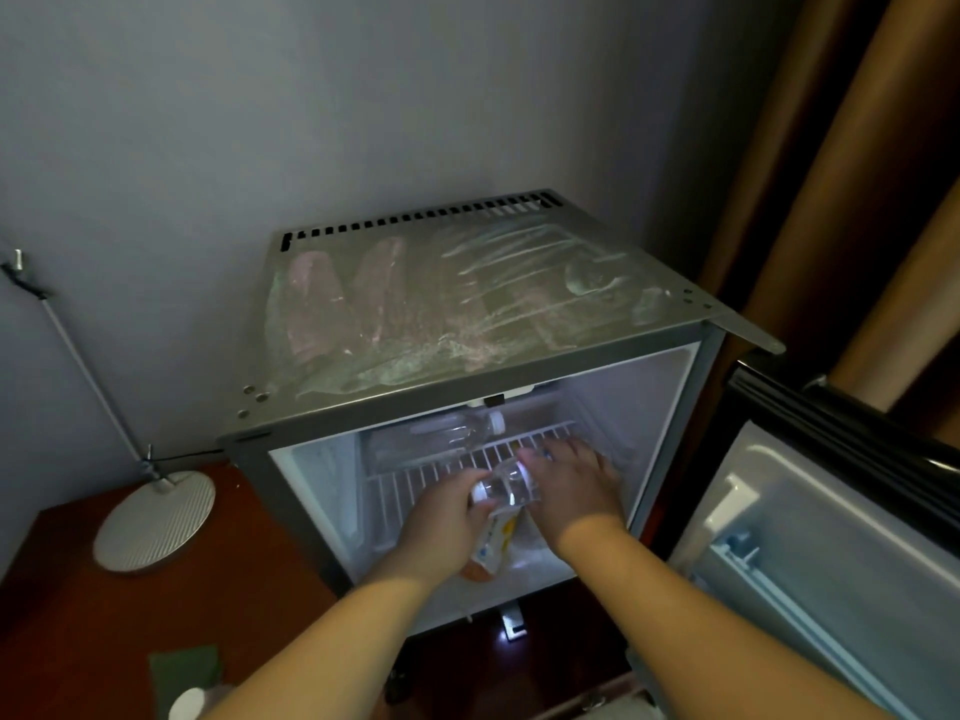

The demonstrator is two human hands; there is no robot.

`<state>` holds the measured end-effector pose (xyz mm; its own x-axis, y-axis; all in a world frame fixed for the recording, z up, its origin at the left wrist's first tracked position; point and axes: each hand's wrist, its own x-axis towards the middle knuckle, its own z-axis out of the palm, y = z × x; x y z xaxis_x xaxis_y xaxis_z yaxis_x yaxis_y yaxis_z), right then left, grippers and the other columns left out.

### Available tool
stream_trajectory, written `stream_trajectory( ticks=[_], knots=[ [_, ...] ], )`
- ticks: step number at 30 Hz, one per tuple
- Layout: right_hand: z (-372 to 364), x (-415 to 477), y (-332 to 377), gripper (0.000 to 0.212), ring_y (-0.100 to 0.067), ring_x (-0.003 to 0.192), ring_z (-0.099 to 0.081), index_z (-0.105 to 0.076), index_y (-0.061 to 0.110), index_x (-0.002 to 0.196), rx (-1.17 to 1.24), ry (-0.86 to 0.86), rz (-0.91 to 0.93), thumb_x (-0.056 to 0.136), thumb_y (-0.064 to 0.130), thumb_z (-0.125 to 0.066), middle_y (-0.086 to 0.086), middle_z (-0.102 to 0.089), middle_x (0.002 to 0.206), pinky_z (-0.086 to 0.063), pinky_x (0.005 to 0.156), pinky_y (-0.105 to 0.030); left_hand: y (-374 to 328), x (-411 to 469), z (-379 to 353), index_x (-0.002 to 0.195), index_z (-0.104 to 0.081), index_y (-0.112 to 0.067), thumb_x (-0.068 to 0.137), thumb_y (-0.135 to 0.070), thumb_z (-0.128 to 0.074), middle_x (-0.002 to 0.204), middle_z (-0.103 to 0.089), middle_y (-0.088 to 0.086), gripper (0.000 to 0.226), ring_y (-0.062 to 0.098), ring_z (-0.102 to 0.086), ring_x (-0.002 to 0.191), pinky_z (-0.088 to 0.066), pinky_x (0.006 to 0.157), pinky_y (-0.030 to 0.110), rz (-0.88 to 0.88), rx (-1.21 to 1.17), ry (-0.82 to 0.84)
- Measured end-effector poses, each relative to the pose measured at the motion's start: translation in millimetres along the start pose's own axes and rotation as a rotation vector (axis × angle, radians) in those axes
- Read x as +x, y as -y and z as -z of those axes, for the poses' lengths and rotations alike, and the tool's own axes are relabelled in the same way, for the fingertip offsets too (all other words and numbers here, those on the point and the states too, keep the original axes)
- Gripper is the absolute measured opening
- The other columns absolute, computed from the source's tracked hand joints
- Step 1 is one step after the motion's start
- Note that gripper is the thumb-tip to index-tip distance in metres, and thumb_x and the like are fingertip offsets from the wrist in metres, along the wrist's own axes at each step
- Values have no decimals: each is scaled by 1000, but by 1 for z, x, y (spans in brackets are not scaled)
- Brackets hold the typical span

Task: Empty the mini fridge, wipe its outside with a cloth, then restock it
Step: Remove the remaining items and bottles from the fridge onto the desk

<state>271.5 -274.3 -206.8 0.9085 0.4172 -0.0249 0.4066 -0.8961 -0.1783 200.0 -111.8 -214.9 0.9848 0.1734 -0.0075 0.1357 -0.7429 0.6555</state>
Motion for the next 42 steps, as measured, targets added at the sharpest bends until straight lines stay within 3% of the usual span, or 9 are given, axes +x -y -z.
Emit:
stream_trajectory(
  ticks=[6, 11, 15, 18, 21, 24, 28, 35, 42],
  knots=[
    [-2, -7, 7, 61, -23, 144, -26, -41, 42, 142, 30, -4, 71, 87, 40, -67, 9, -37, 152, -26, 112, -42, 2, -21, 10, 120, -66, -36, 93, -36, -66, 94, -71, -11, 27, 8, -69, 86, -58, 82, 42, 73, -58, 11],
    [23, -26, 20, 67, -21, 135, -44, -45, 39, 140, 101, 131, 133, 80, 46, -75, 8, -49, 145, -39, 108, -36, -8, -48, 31, 117, -65, -40, 93, -35, -69, 98, -70, -11, 25, 5, -66, 90, -55, 87, 31, 83, -36, -33],
    [25, -59, 27, 80, -7, 107, -61, -47, 41, 142, 382, 240, 252, 69, 50, -81, 10, -65, 126, -53, 90, -30, -20, -75, 57, 119, -67, -32, 94, -34, -68, 104, -71, -14, 25, 1, -63, 95, -49, 85, 18, -58, 46, -14],
    [11, -77, 43, 83, 11, 95, -59, -52, 46, 138, 548, 314, 311, 62, 51, -86, 22, -66, 115, -51, 83, -18, -13, -98, 72, 116, -69, -32, 93, -37, -67, 104, -72, -15, 24, -1, -64, 96, -51, 85, 23, -66, 55, 39],
    [-3, -86, 66, 73, 6, 97, -63, -61, 43, 127, 645, 355, 318, 60, 51, -89, 19, -69, 111, -55, 85, -26, 2, -121, 90, 110, -69, -36, 93, -42, -66, 99, -70, -19, 18, -1, -64, 93, -53, 82, 29, -21, 60, 59],
    [-14, -92, 103, 72, 1, 92, -64, -62, 42, 122, 649, 358, 361, 56, 60, -85, 15, -71, 103, -55, 83, -29, 22, -145, 114, 110, -68, -38, 93, -41, -65, 101, -69, -21, 18, -3, -63, 97, -53, 85, 29, 31, 70, 22],
    [-10, -96, 167, 77, 9, 97, -62, -60, 44, 129, 680, 397, 431, 58, 60, -86, 24, -69, 110, -49, 79, -12, 55, -176, 158, 111, -70, -39, 93, -35, -69, 103, -69, -28, 19, -9, -62, 98, -52, 88, 23, 111, -14, -100],
    [13, -97, 291, 44, 1, 91, -65, -64, 54, 103, 714, 377, 595, 66, 49, -87, 28, -68, 102, -55, 81, -32, 123, -224, 247, 121, -70, -33, 93, -39, -68, 99, -68, -26, 28, -7, -62, 96, -50, 81, 16, 121, -27, -266],
    [-8, -96, 423, 60, 6, 94, -66, -64, 47, 120, 755, 385, 621, 66, 49, -88, 28, -70, 105, -57, 82, -26, 215, -262, 340, 128, -65, -37, 93, -44, -66, 114, -67, -21, 35, -5, -61, 104, -53, 91, 24, 135, 4, -294]
  ],
)
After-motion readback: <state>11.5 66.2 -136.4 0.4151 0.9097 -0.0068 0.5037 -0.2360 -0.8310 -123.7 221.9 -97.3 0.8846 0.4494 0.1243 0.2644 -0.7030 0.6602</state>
